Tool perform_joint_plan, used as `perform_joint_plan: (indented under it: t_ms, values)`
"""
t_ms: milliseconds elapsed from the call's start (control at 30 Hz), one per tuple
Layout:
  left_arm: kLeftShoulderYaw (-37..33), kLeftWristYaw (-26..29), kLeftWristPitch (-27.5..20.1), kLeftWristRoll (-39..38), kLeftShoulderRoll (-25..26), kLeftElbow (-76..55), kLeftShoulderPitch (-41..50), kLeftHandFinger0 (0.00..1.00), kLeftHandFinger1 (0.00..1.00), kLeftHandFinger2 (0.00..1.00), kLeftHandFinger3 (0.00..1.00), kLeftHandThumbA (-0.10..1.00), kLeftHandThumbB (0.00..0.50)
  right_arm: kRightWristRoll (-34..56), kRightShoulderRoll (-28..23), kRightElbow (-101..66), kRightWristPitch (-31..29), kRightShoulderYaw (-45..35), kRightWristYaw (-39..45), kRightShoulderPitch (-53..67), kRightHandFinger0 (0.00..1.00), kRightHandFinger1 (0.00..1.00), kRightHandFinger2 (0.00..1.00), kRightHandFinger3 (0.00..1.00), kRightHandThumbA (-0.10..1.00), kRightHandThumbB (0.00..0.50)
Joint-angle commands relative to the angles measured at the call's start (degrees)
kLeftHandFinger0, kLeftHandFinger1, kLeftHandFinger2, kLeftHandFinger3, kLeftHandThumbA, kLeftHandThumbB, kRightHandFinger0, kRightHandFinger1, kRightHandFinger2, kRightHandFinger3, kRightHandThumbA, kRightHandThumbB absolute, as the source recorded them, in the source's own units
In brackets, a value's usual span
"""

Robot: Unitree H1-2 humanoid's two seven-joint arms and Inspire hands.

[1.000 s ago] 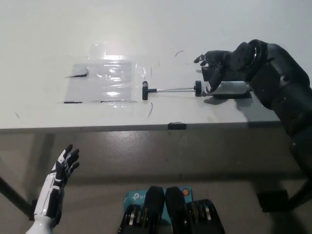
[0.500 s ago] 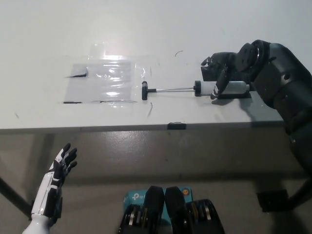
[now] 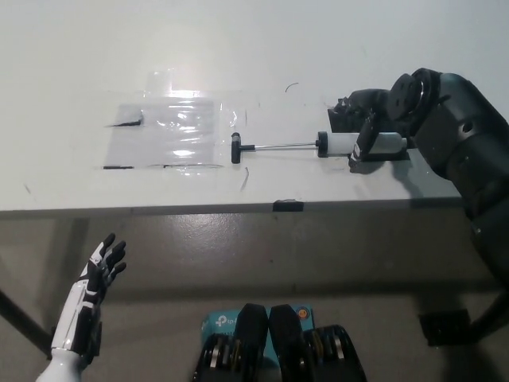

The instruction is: The robot uses right hand to pick up a small white air pumper and uses its left hand to compress it, and then puts it on the desk

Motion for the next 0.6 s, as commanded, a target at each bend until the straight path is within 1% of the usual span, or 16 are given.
perform_joint_plan:
  t_ms: [0,133,200,333,367,467,500,533,567]
  values:
    - [0.4,-1.0,-1.3,-0.9,0.9,-2.0,-1.0,1.00,1.00,1.00,1.00,1.00,0.071,-1.4,0.5,0.1,0.3,0.4,-1.7,-3.0,1.00,1.00,1.00,1.00,0.96,0.335]
    - [0.5,-1.1,-0.5,-1.0,0.8,-2.6,-0.8,1.00,1.00,1.00,1.00,1.00,0.072,-1.9,0.9,0.4,1.0,0.6,-1.8,-2.6,1.00,1.00,1.00,1.00,0.97,0.363]
    - [0.4,-1.0,-0.7,-0.5,0.9,-2.5,-0.8,1.00,1.00,1.00,1.00,1.00,0.072,-1.9,0.9,0.6,1.6,0.3,-2.0,-2.4,1.00,1.00,1.00,1.00,0.93,0.350]
    - [0.5,-1.2,-0.7,-1.1,0.8,-2.5,-0.8,1.00,1.00,1.00,1.00,1.00,0.076,-2.8,1.1,0.8,2.4,1.0,-2.5,-2.1,1.00,1.00,1.00,1.00,0.91,0.343]
    - [0.5,-1.1,-1.1,-1.0,0.8,-2.2,-0.8,1.00,1.00,1.00,1.00,1.00,0.079,-2.9,1.1,0.9,2.4,1.1,-2.5,-1.9,1.00,1.00,1.00,1.00,0.90,0.328]
    - [0.5,-1.2,-1.8,-1.0,0.9,-1.7,-1.0,1.00,1.00,1.00,1.00,1.00,0.088,-4.4,1.4,1.0,2.9,2.6,-4.3,-1.4,1.00,1.00,1.00,1.00,0.90,0.319]
    - [0.6,-1.2,-1.6,-1.0,0.9,-1.6,-1.0,1.00,1.00,1.00,1.00,1.00,0.096,-4.7,1.5,0.9,3.5,2.9,-5.5,-1.2,1.00,1.00,1.00,1.00,0.84,0.288]
    - [0.6,-1.2,-1.4,-1.1,0.9,-1.7,-0.9,1.00,1.00,1.00,1.00,1.00,0.098,-5.0,1.6,0.9,4.0,3.1,-6.4,-1.0,1.00,1.00,1.00,1.00,0.82,0.281]
    - [0.7,-1.2,-1.1,-1.1,0.9,-1.9,-0.9,1.00,1.00,1.00,1.00,1.00,0.101,-6.9,1.9,1.0,4.7,5.0,-8.7,-0.5,1.00,1.00,1.00,1.00,0.60,0.179]
